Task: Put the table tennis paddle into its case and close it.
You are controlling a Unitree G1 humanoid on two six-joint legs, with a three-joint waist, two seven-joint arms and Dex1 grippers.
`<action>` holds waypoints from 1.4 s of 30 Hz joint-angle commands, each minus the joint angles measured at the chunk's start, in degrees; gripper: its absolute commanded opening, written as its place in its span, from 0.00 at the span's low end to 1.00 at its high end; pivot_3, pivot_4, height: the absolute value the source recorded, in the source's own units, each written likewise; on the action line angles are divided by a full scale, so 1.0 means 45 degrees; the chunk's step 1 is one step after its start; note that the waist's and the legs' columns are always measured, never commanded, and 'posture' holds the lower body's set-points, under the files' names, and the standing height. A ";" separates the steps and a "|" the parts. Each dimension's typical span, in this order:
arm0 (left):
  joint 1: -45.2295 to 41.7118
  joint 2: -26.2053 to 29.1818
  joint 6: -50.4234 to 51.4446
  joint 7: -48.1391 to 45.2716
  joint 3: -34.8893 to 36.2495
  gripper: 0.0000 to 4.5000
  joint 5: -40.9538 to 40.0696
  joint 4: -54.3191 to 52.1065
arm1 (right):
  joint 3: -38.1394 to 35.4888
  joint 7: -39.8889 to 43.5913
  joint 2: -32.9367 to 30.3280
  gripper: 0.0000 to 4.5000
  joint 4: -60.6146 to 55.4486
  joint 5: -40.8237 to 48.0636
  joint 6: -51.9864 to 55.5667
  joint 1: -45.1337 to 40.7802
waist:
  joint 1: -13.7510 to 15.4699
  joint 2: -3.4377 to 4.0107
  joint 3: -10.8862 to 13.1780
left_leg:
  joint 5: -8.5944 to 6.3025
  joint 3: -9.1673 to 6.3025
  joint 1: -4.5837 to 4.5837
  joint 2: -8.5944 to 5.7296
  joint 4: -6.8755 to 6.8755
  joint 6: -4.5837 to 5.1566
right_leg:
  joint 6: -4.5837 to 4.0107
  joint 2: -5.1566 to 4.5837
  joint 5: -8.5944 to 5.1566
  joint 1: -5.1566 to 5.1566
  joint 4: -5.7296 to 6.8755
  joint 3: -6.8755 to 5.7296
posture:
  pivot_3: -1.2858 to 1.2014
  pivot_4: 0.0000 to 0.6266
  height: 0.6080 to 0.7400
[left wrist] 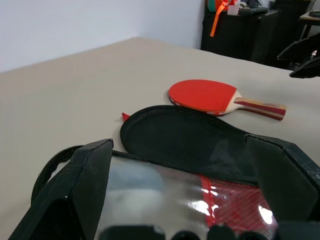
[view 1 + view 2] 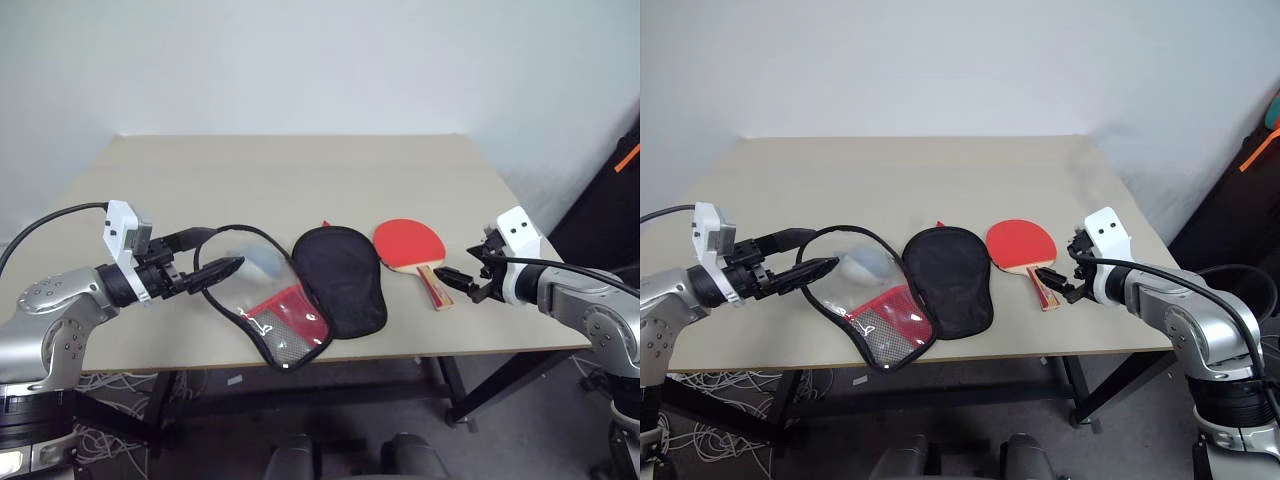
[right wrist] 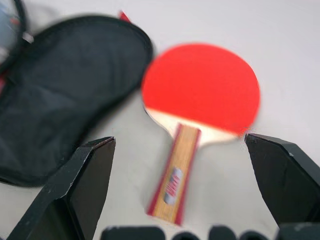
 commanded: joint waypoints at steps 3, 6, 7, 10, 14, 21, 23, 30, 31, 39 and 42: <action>-0.0112 -0.0064 -0.0406 0.0135 0.0406 0.99 -0.0144 -0.0465 | 0.0754 -0.0375 0.0657 1.00 0.1600 -0.0945 0.0112 -0.1301 | -0.0010 0.0001 0.0000 | 0.0000 0.0001 0.0000 0.0000 -0.0001 0.0000 | 0.0000 0.0001 0.0001 -0.0003 0.0002 0.0002 | 0.52 0.00 1.00; 0.0009 -0.0179 -0.0462 0.0232 0.0444 0.99 -0.0163 -0.0578 | 0.1283 -0.0623 0.1278 1.00 0.2683 -0.1614 -0.0206 -0.1798 | -0.0004 0.0002 0.0000 | 0.0000 -0.0001 0.0004 0.0000 -0.0002 0.0000 | 0.0014 0.0004 0.0017 -0.0002 0.0007 0.0003 | 0.52 0.00 1.00; 0.0072 -0.0215 -0.0487 0.0253 0.0444 0.99 -0.0154 -0.0624 | 0.1389 -0.0793 0.1597 1.00 0.3183 -0.1849 -0.0355 -0.1965 | -0.0005 0.0001 0.0000 | 0.0000 0.0001 0.0003 0.0000 -0.0002 0.0000 | 0.0014 0.0004 0.0018 -0.0002 0.0006 0.0003 | 0.52 0.00 1.00; 0.0209 -0.0259 -0.0510 0.0300 0.0447 0.99 -0.0150 -0.0745 | 0.1591 -0.1109 0.2332 1.00 0.4294 -0.2405 -0.0656 -0.2318 | 0.0001 0.0000 -0.0001 | 0.0001 0.0000 0.0001 -0.0002 0.0001 0.0000 | -0.0008 0.0004 0.0033 0.0001 0.0006 0.0004 | 0.52 0.00 1.00; 0.0407 -0.0206 -0.0470 0.0358 0.0616 0.99 -0.0221 -0.0885 | 0.1575 -0.1917 0.3290 1.00 0.5867 -0.3267 -0.1211 -0.2413 | -0.0005 0.0002 0.0000 | 0.0000 -0.0002 -0.0002 -0.0003 0.0000 0.0000 | -0.0008 0.0004 0.0034 0.0000 0.0006 0.0004 | 0.52 0.00 1.00; 0.0587 -0.0206 -0.0362 0.0470 0.0696 1.00 -0.0273 -0.1154 | 0.1298 -0.2517 0.4262 0.80 0.7044 -0.3930 -0.1896 -0.2366 | -0.0055 0.0000 -0.0004 | 0.0002 0.0000 0.0020 0.0001 -0.0002 -0.0002 | -0.0008 0.0008 0.0035 0.0013 0.0011 0.0005 | 0.52 0.00 1.00; 0.0569 -0.0197 -0.0352 0.0480 0.0680 1.00 -0.0256 -0.1137 | 0.1202 -0.2610 0.4385 0.63 0.7128 -0.4030 -0.2074 -0.2349 | -0.0083 0.0001 -0.0004 | 0.0001 0.0001 0.0050 0.0001 -0.0005 -0.0003 | -0.0007 0.0008 0.0034 0.0038 0.0011 0.0005 | 0.52 0.00 1.00; 0.0400 -0.0271 -0.0431 0.0476 0.0490 1.00 -0.0160 -0.0960 | 0.0135 -0.3853 0.5025 0.25 0.7300 -0.4160 -0.2527 -0.2650 | -0.0063 -0.0001 -0.0004 | -0.0007 0.0001 0.0189 0.0001 -0.0026 -0.0014 | 0.0015 -0.0003 -0.0021 0.0172 -0.0013 0.0000 | 0.52 0.00 1.00; 0.0386 -0.0279 -0.0435 0.0470 0.0478 1.00 -0.0157 -0.0939 | -0.0243 -0.4164 0.5207 0.25 0.7317 -0.4091 -0.2678 -0.2753 | -0.0069 0.0002 -0.0002 | -0.0007 0.0003 0.0189 0.0001 -0.0025 -0.0015 | 0.0014 -0.0004 -0.0020 0.0171 -0.0014 0.0000 | 0.52 0.00 1.00; 0.0251 -0.0328 -0.0426 0.0455 0.0303 1.00 -0.0104 -0.0823 | 0.0608 -0.3096 0.6695 0.25 0.4264 -0.3049 -0.1810 -0.2911 | -0.0271 0.0033 0.0016 | -0.0002 0.0040 0.0172 0.0015 -0.0081 -0.0010 | 0.0004 0.0016 0.0001 0.0090 0.0020 0.0043 | 0.52 0.00 1.00; 0.0204 -0.0345 -0.0417 0.0453 0.0255 1.00 -0.0098 -0.0809 | 0.1456 -0.2454 0.7024 0.25 0.3027 -0.2755 -0.0958 -0.2727 | -0.0372 0.0033 0.0017 | 0.0003 0.0029 0.0174 0.0042 -0.0096 -0.0013 | -0.0011 0.0058 -0.0010 0.0076 0.0037 0.0057 | 0.52 0.00 1.00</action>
